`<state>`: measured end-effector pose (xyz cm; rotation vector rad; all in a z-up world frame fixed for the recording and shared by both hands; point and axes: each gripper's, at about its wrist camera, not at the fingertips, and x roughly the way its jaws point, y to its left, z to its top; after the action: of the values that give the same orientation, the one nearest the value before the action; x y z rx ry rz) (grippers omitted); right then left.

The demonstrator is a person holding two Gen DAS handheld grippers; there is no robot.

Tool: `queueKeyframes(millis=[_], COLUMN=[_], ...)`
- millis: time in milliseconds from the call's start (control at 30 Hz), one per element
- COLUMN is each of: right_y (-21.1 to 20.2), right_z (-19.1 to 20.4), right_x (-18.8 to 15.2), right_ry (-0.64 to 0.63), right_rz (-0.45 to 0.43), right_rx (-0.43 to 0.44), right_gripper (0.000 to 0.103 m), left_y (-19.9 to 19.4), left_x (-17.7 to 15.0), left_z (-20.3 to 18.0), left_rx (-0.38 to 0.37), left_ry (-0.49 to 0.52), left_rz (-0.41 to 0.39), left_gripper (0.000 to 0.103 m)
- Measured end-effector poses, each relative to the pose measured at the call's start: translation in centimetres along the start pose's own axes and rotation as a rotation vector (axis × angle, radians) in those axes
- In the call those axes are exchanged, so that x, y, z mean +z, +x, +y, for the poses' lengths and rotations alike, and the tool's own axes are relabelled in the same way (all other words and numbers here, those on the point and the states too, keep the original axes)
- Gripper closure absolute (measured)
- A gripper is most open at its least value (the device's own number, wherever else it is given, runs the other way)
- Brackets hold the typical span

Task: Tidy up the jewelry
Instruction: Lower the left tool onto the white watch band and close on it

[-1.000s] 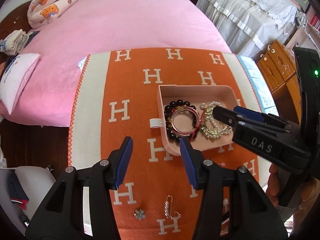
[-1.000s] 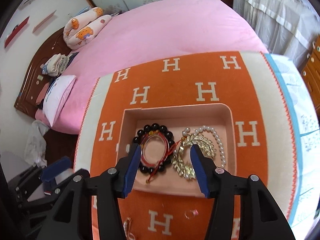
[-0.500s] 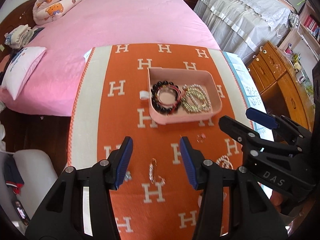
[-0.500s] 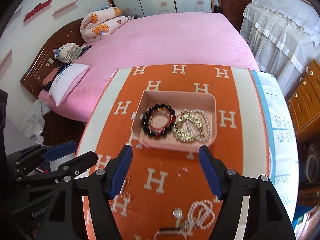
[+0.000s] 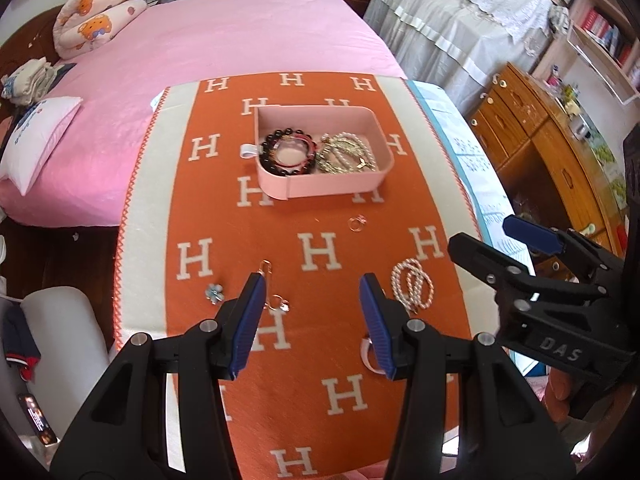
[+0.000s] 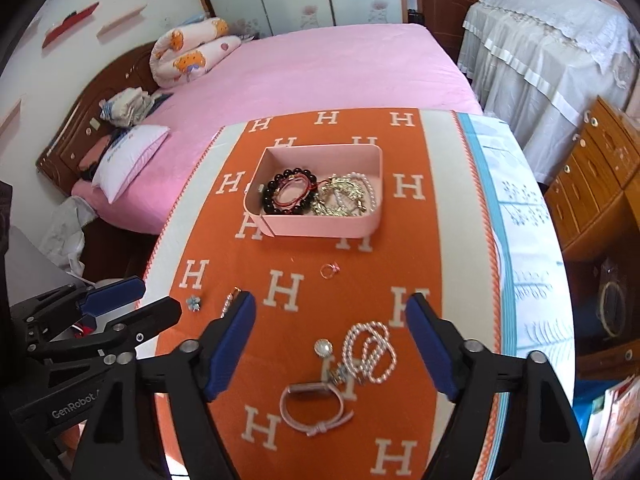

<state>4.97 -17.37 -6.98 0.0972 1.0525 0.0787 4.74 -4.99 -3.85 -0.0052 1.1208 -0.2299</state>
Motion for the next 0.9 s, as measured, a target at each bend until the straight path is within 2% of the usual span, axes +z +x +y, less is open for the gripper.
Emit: queueKeyframes(millis=[67, 167, 333, 533, 900], right_y=[-1.0, -2.1, -3.3, -2.9, 0.1], right_z=[-1.0, -2.7, -4.5, -5.7, -7.2], right_x=[-1.1, -2.5, -4.7, -6.8, -10.6], right_ry=[0.023, 0.057, 0.061, 0.029, 0.021], right_rz=[-0.021, -0.048, -0.082, -0.044, 0.042], right_rx=[0.004, -0.009, -0.056, -0.076, -0.106], right_gripper=[0.016, 0.016, 0.015, 0.013, 0.013], left_y=[0.0, 0.1, 0.7, 4.0, 10.7], left_x=[-0.4, -1.0, -2.5, -3.9, -7.7], left_z=[-0.7, -2.0, -4.6, -5.6, -5.6], left_rx=[-0.004, -0.020, -0.019, -0.090, -0.038], left_ry=[0.012, 0.046, 0.165, 0.169, 0.124], left_rz=[0.000, -0.009, -0.015, 0.115, 0.265], left_gripper=[0.057, 0.057, 0.057, 0.057, 0.057])
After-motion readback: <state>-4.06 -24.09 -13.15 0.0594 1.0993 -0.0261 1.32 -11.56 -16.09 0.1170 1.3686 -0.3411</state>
